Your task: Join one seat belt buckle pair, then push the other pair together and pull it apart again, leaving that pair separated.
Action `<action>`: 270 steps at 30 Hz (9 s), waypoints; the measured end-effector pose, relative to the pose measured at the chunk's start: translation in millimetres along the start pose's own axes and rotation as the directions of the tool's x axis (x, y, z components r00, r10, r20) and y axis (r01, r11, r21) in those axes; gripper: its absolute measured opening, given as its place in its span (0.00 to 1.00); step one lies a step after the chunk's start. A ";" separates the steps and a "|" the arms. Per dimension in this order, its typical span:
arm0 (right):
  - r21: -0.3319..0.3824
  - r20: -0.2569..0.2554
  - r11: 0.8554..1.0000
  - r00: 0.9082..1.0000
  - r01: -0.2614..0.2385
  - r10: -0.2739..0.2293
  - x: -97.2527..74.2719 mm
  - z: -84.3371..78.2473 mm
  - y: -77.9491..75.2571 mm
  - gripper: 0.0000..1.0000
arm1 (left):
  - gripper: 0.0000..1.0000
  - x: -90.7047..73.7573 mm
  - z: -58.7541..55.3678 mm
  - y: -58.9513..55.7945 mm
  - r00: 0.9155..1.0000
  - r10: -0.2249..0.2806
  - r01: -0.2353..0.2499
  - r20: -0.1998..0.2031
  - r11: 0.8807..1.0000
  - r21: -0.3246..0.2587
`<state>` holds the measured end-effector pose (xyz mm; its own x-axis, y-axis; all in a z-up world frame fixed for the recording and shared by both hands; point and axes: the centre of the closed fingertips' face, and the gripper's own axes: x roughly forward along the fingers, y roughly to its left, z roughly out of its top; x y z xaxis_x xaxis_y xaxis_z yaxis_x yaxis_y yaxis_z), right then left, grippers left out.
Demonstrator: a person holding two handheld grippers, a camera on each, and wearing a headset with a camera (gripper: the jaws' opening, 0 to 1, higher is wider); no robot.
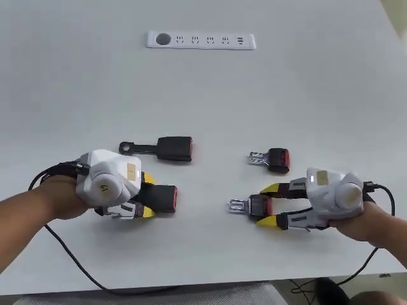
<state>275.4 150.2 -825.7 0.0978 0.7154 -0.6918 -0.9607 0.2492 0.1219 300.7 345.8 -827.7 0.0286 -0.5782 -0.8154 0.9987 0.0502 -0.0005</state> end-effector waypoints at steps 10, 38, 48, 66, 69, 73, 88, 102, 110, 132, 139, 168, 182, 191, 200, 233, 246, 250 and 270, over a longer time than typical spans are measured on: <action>-0.006 0.027 1.000 1.000 -0.006 0.006 11.4 13.1 0.8 0.35 | 0.35 0.1 -0.4 -1.2 1.000 -0.008 0.008 -0.017 1.000 0.000; -0.027 0.172 0.998 0.983 -0.055 0.059 67.2 68.2 12.6 0.36 | 0.35 0.0 -1.8 -1.2 0.998 -0.018 0.017 -0.054 1.000 -0.010; -0.036 0.208 0.997 0.975 -0.069 0.075 79.4 80.9 16.4 0.36 | 0.35 0.4 -1.1 -1.2 0.998 -0.016 0.015 -0.061 1.000 -0.013; -0.026 0.178 0.997 0.982 -0.067 0.070 95.1 93.1 17.0 0.35 | 0.34 0.8 -1.6 -1.9 0.997 -0.027 0.028 -0.075 0.999 0.018; -0.025 0.171 0.997 0.983 -0.068 0.071 96.3 94.6 17.4 0.35 | 0.34 0.9 -1.7 -1.9 0.997 -0.031 0.033 -0.076 0.999 0.027; -0.023 0.164 0.997 0.984 -0.069 0.072 97.4 95.1 17.3 0.35 | 0.34 1.0 -1.6 -2.1 0.995 -0.042 0.046 -0.086 0.998 0.048; -0.018 0.137 0.999 0.989 -0.049 0.051 108.3 102.1 17.8 0.35 | 0.34 1.4 -2.0 -3.2 0.994 -0.054 0.059 -0.091 0.997 0.057; -0.041 0.132 0.998 0.990 -0.043 0.048 106.1 101.9 17.8 0.35 | 0.34 -0.3 -2.9 -1.6 0.996 -0.061 0.064 -0.060 0.997 0.052; -0.064 0.126 0.998 0.992 -0.019 0.027 104.9 100.2 18.6 0.35 | 0.34 -1.3 -2.8 -1.6 0.997 -0.073 0.074 -0.022 0.996 0.049; -0.095 0.119 0.995 0.993 0.018 -0.006 105.6 98.2 18.4 0.34 | 0.33 -3.8 1.7 -4.2 0.992 -0.093 0.090 0.089 0.995 0.039; -0.093 0.123 0.996 0.992 0.010 0.001 105.4 97.8 18.4 0.34 | 0.33 -5.7 3.6 -5.9 0.991 -0.090 0.086 0.099 0.995 0.045; -0.078 0.133 0.996 0.991 0.043 -0.032 105.1 97.8 18.8 0.34 | 0.34 -5.5 1.3 -3.6 0.990 -0.094 0.090 0.104 0.995 0.038; -0.078 0.100 0.996 0.994 0.047 -0.039 104.6 104.3 24.8 0.50 | 0.42 -3.7 1.4 -7.3 0.997 -0.066 0.066 0.025 0.998 0.022; -0.042 0.145 0.993 0.984 0.114 -0.107 70.4 103.3 16.6 0.78 | 0.67 -29.1 12.8 -5.1 0.996 0.029 -0.019 0.083 0.993 -0.119; -0.003 0.204 0.986 0.966 0.164 -0.160 28.8 91.7 -11.7 0.79 | 0.88 -47.6 22.5 10.4 0.988 0.144 -0.132 0.050 0.973 -0.189; 0.091 0.046 0.974 0.976 0.206 -0.211 -42.3 19.2 -91.2 0.75 | 0.91 -46.8 53.5 86.5 0.978 0.182 -0.168 0.106 0.977 -0.131; 0.130 -0.003 0.980 0.989 0.147 -0.148 -35.4 -2.0 -101.3 0.69 | 0.84 -1.3 40.2 103.7 0.992 0.098 -0.087 0.081 0.987 -0.134; 0.107 -0.013 0.986 0.991 0.131 -0.130 -31.0 -4.6 -101.7 0.67 | 0.80 7.3 39.1 104.3 0.994 0.076 -0.067 0.077 0.991 -0.113; -0.029 -0.005 0.996 0.996 0.085 -0.085 -32.7 -10.1 -102.5 0.37 | 0.48 17.2 35.6 104.3 0.998 0.010 -0.008 0.063 0.999 -0.039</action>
<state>368.0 94.7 -822.8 0.1777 0.6887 -0.7029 -0.9562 0.2896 0.0420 406.8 312.1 -821.1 0.0412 -0.6281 -0.7771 0.9961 0.0862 -0.0169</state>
